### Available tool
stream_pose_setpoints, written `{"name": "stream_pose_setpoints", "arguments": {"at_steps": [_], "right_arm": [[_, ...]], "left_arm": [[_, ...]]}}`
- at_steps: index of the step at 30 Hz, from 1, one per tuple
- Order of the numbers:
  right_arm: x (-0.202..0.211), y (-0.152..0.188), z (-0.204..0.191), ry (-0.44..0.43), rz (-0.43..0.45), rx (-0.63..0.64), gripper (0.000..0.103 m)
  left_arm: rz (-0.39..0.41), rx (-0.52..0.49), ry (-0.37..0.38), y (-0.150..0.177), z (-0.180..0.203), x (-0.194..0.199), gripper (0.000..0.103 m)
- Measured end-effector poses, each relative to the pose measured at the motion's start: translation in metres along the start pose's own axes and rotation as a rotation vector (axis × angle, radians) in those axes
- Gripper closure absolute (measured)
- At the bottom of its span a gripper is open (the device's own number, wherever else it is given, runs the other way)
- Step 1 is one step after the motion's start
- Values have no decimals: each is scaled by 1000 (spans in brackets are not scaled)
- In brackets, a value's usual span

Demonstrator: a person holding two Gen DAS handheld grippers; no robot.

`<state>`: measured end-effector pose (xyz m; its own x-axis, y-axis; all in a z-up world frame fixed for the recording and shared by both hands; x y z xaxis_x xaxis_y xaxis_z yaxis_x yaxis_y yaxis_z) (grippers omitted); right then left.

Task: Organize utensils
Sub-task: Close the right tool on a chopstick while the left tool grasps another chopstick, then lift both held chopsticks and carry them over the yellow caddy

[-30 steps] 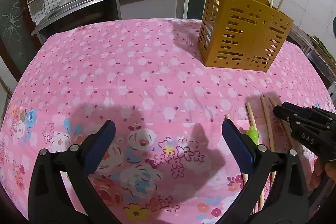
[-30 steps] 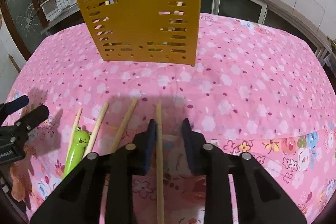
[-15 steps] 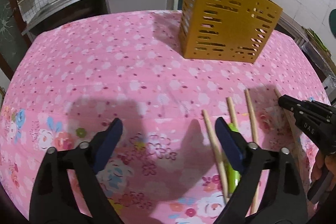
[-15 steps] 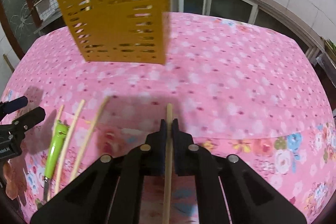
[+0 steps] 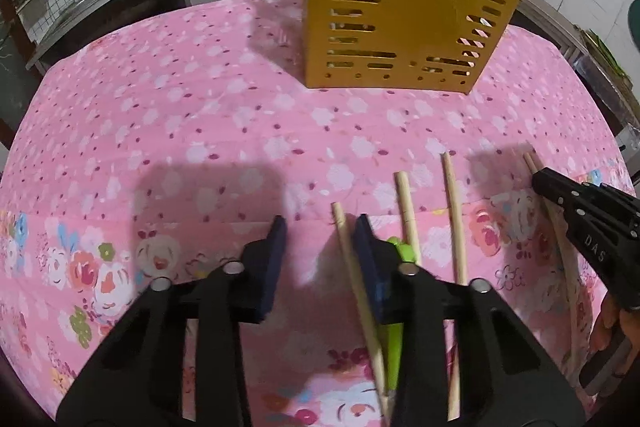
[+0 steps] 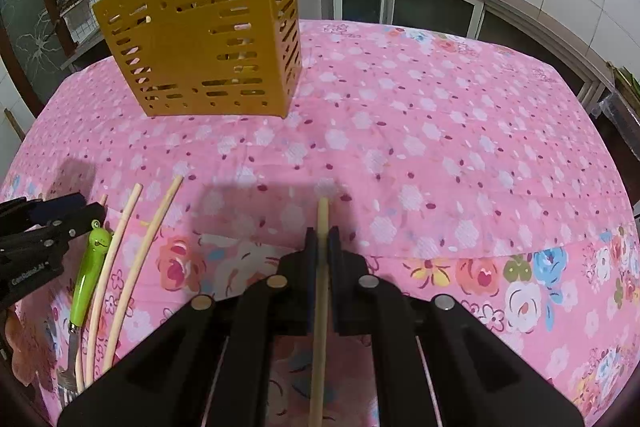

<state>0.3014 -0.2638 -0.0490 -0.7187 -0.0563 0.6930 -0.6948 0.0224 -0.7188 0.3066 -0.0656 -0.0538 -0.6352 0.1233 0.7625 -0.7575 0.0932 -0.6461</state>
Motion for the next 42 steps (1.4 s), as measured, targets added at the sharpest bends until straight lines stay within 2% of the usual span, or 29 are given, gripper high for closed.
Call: {"name": "stream_pose_setpoints", "arguments": {"at_steps": [2, 4, 5, 8, 13, 18, 23, 35, 42], "right_arm": [[0, 0, 1, -4, -1, -3, 97], [-1, 0, 1, -7, -5, -5, 97], [-1, -1, 1, -7, -8, -5, 97], [-1, -1, 0, 0, -15, -3, 97], [-3, -4, -3, 16, -45, 1, 97], [3, -5, -2, 2, -31, -19, 97], [17, -10, 6, -8, 22, -55, 97], [68, -30, 8, -36, 212, -91, 97], [88, -41, 5, -38, 281, -86, 97]], "left_arm": [[-10, -7, -11, -2, 4, -3, 83], [-20, -30, -14, -3, 9, -3, 96], [-27, -43, -13, -3, 13, -4, 97], [-31, -70, -33, -4, 19, -4, 97], [-36, -58, -15, -6, 17, -5, 97], [-12, -43, 1, -10, 12, 2, 97], [52, -27, 5, -18, 1, 18, 97], [231, -22, -15, -32, -26, 65, 97], [347, -37, -16, -45, -34, 99, 98]]}}
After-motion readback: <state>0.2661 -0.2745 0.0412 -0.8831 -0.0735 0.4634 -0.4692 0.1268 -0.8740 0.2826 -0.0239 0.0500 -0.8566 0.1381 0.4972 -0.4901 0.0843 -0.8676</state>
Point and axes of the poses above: each gripper's, at about its wrist camera, not at the fingertips, and x roughly against the way its jaws point, z to its right, y to its underside, the point moved 2 cm from there along -x, roughly the way its jaws point, and after that the axes turned 11 degrees about z, right-handed, at the moved point
